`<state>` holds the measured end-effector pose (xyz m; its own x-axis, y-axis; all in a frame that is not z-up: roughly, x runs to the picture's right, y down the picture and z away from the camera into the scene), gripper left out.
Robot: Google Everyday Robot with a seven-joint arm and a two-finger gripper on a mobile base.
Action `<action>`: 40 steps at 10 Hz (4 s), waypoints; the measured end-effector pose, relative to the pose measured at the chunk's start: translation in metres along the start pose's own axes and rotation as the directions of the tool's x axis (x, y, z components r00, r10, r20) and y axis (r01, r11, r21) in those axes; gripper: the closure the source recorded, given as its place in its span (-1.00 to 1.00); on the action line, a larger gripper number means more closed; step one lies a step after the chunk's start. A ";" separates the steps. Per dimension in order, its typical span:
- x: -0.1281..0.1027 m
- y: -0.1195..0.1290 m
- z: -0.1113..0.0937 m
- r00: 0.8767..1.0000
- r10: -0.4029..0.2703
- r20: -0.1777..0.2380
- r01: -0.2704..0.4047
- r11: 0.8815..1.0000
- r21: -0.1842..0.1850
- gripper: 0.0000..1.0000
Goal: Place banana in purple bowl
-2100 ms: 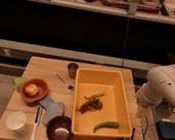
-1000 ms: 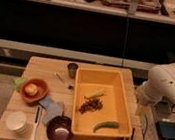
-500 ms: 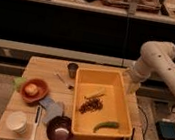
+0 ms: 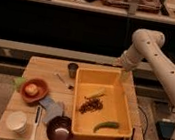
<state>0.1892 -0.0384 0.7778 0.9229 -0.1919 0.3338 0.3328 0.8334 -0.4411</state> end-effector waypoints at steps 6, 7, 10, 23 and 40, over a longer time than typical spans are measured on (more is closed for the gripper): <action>0.000 0.000 0.001 1.000 0.000 0.000 0.000 1.000 0.000 -0.30; 0.000 0.000 0.001 1.000 -0.001 0.000 0.001 1.000 0.000 -0.30; -0.001 -0.001 0.005 1.000 -0.007 0.016 0.007 1.000 0.000 -0.30; -0.037 0.004 0.111 0.995 -0.048 0.090 0.058 0.992 -0.110 -0.30; -0.046 0.022 0.190 0.994 -0.074 0.085 0.089 0.979 -0.185 -0.30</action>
<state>0.1176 0.0875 0.9113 0.8757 -0.2082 0.4356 0.4437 0.7027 -0.5562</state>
